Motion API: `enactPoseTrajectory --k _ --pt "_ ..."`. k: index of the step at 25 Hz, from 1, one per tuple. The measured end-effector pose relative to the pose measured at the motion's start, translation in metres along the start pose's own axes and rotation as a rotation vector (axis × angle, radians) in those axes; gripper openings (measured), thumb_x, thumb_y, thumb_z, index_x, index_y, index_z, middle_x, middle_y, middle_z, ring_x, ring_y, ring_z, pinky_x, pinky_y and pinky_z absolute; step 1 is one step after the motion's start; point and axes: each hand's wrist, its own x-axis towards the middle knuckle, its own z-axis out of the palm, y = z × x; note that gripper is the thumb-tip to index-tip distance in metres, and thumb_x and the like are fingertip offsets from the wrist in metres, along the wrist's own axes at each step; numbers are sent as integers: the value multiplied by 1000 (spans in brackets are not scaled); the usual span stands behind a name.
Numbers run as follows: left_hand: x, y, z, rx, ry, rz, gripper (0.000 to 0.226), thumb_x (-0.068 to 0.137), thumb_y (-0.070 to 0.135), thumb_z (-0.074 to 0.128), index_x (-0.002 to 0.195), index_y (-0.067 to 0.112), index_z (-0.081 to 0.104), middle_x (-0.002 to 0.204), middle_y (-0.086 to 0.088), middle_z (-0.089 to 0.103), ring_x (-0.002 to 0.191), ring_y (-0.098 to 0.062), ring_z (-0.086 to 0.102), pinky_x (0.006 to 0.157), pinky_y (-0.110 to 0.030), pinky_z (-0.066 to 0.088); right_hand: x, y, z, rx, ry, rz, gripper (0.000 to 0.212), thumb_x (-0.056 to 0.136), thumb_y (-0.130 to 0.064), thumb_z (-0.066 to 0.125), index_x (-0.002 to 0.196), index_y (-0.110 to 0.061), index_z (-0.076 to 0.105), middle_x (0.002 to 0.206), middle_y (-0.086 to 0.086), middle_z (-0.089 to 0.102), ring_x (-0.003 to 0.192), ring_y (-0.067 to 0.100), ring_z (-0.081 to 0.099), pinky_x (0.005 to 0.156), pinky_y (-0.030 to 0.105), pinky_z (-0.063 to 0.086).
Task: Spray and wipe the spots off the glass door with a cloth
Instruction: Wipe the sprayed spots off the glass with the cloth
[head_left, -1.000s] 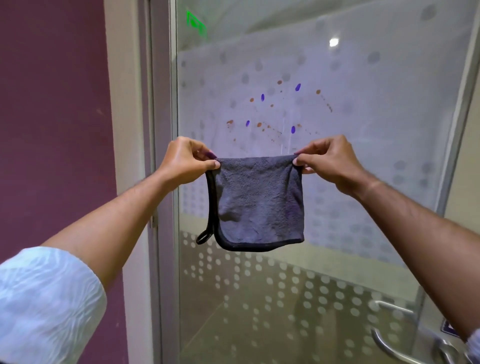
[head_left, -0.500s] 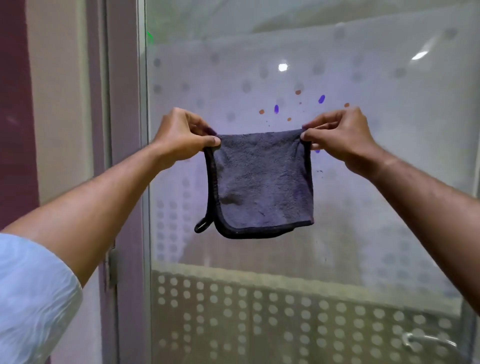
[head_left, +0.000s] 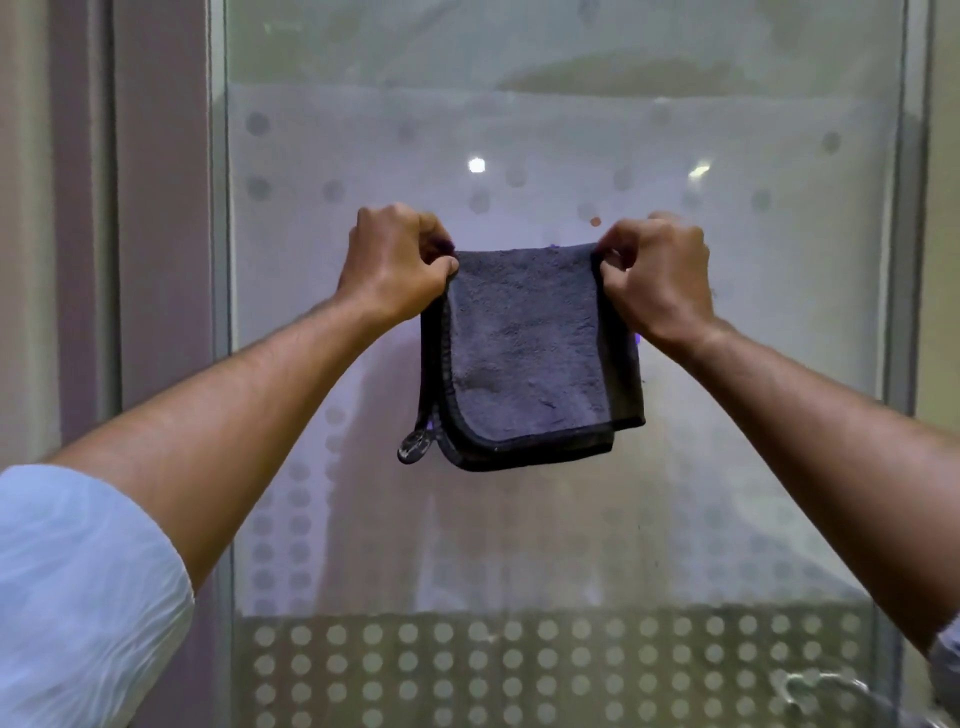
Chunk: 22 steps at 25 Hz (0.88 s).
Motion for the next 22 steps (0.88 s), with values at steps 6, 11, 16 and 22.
enactPoseTrajectory --k 6,11,16,22 --pt "-4 -6 9 63 76 41 14 79 24 73 93 21 75 90 0 74 92 -19 65 82 -38 55 -14 -16 21 -299 10 -109 20 85 -6 51 88 7 65 95 18 54 87 31 49 59 26 31" --pt "-8 -14 15 210 193 129 35 80 33 71 112 18 67 111 -6 61 112 -27 47 87 -31 34 -51 -51 43 -269 -96 -15 66 85 -47 47 137 -7 44 128 40 48 117 51 47 92 47 42" --pt "-18 -25 20 378 289 93 62 79 51 68 129 17 56 133 -12 51 123 -32 43 91 -38 36 -67 -73 87 -300 -174 -22 103 75 -84 31 155 -22 8 155 38 -2 140 61 -7 101 82 2" --pt "-21 -45 17 314 373 16 60 88 52 53 135 16 49 138 -14 47 125 -33 41 97 -41 35 -70 -80 108 -320 -47 2 95 78 -72 36 154 -17 20 154 40 6 140 62 -1 100 82 5"
